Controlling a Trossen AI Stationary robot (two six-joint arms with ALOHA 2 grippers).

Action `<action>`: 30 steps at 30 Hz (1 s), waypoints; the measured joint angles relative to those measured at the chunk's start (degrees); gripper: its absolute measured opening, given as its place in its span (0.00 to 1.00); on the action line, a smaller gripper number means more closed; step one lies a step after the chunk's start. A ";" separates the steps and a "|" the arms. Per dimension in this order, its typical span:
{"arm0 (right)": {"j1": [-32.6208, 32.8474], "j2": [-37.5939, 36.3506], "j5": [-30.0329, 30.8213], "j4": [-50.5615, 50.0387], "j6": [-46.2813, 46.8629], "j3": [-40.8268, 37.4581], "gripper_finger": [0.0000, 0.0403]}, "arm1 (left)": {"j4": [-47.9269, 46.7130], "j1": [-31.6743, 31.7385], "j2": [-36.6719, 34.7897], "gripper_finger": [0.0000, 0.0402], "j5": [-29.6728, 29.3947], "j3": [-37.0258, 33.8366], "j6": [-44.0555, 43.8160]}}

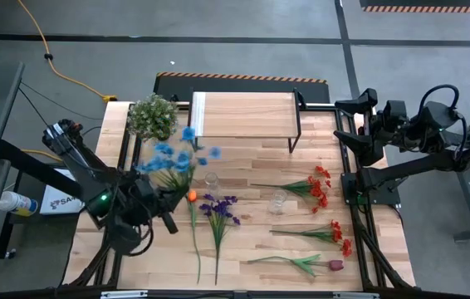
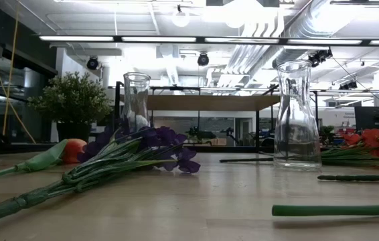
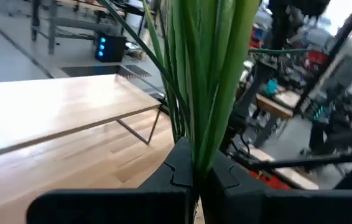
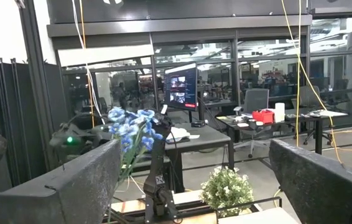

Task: Pick and place flowers into a vace then onto a shelf
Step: Put the blue flowers into the left transparent vase

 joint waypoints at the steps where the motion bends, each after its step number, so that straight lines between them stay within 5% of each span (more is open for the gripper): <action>1: 0.00 0.00 0.00 0.00 0.01 0.00 0.98 | 3.45 1.09 0.00 0.09 1.77 0.00 4.63; 7: 0.00 0.00 -0.13 0.00 0.14 0.00 0.98 | 21.40 10.74 -0.24 0.09 16.41 0.00 28.88; 13: 0.01 0.00 -0.68 0.00 0.49 0.00 0.98 | 28.98 18.52 -1.79 0.09 30.82 0.04 38.43; 21: 0.00 0.00 -0.68 0.00 0.13 0.00 0.98 | 33.80 25.31 -2.71 0.09 40.12 -2.49 41.62; 30: -0.01 0.00 -0.66 0.02 0.06 0.00 0.98 | 50.47 29.95 -10.08 0.09 47.22 -16.25 41.63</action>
